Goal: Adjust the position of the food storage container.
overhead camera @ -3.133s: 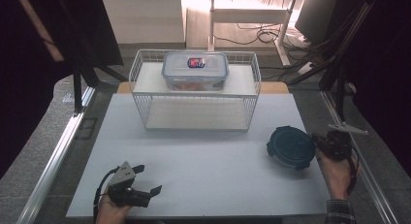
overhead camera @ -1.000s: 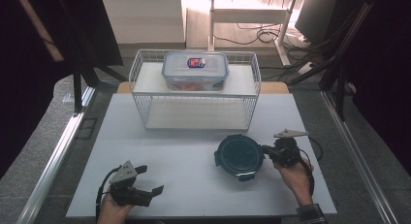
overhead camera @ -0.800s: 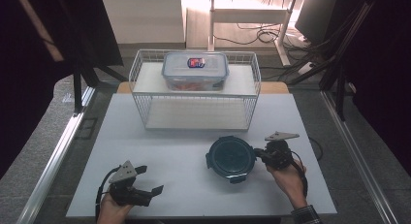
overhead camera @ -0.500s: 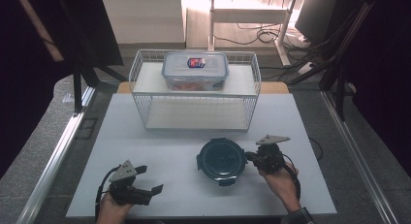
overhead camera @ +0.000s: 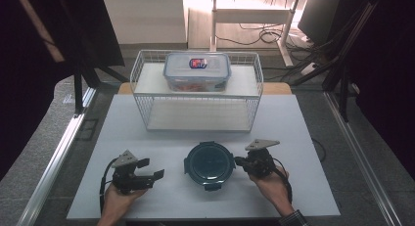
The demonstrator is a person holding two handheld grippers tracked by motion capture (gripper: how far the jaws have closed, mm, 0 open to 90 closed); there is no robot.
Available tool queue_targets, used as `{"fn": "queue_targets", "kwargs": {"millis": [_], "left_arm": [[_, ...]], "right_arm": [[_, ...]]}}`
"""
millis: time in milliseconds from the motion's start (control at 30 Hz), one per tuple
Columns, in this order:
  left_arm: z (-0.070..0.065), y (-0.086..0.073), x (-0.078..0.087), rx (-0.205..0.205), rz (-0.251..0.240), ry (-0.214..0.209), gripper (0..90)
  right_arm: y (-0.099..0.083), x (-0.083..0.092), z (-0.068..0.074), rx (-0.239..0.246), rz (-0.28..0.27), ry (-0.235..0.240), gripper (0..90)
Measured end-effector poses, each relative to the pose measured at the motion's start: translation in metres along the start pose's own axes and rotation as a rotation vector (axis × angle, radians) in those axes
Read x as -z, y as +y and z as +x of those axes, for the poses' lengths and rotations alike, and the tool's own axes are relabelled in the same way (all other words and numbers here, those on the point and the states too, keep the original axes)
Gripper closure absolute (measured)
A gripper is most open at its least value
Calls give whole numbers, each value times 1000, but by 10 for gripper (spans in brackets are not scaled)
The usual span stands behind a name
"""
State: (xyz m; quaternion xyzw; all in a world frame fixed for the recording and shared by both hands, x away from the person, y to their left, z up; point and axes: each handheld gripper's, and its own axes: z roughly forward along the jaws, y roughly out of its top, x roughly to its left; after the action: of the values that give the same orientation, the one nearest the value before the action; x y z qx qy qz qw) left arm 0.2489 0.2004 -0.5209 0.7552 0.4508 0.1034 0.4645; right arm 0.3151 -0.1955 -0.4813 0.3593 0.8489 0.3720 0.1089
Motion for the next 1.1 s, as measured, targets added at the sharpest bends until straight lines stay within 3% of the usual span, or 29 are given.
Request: {"fn": "queue_targets", "kwargs": {"millis": [67,100,133,167,333,400,533,633,833,1100], "left_arm": [[-3,2,-5,-19,10,-5,416],[-7,3,-10,-33,28,-9,416],[-9,5,-15,-37,37,-15,545],[-11,6,-18,-39,40,-24,545],[-12,22,-40,-56,48,-35,763],[-8,30,-50,-59,39,-23,776],[-6,40,-66,-68,39,-76,813],[-10,40,-68,-96,59,-81,818],[-14,41,-63,-103,58,-82,841],[-10,37,-57,-91,63,-93,868]], "right_arm": [[2,-1,-2,7,0,-14,894],[5,-3,-5,9,-6,-23,894],[12,-10,-12,-21,-33,5,893],[12,-10,-12,-21,-33,5,893],[16,-25,-19,-48,-19,28,894],[16,-25,-20,-56,-19,35,894],[14,-25,-19,-79,-26,34,894],[13,-24,-18,-97,-26,45,895],[9,-20,-11,-95,-17,58,895],[6,-19,2,-80,-13,67,896]]}}
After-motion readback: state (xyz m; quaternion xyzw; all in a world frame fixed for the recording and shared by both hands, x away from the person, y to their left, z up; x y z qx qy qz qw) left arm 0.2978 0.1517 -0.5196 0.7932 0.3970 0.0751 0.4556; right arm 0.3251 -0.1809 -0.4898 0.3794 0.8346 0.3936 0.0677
